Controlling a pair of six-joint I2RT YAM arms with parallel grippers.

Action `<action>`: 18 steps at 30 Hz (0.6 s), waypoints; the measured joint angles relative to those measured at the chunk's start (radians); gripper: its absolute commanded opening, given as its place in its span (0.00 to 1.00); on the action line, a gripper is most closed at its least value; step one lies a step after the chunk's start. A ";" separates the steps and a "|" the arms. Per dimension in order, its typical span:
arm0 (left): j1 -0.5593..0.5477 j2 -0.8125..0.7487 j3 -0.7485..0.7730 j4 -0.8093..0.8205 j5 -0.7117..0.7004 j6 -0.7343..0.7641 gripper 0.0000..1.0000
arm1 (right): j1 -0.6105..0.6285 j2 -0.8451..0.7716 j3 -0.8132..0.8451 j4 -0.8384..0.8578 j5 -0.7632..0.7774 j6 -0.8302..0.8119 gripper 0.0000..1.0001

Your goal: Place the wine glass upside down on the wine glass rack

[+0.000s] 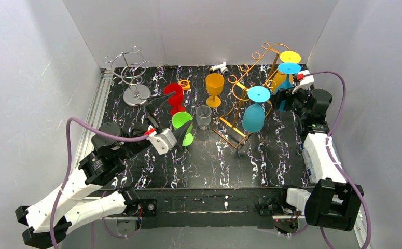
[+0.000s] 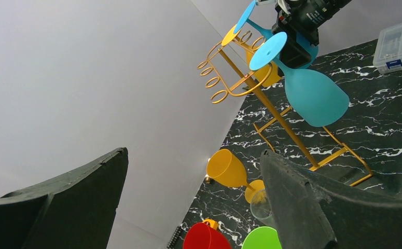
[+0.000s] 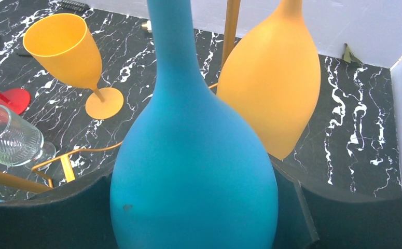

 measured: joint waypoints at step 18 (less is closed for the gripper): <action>0.000 -0.008 -0.006 0.004 -0.003 0.004 0.98 | 0.027 0.058 0.028 0.008 -0.016 -0.009 0.45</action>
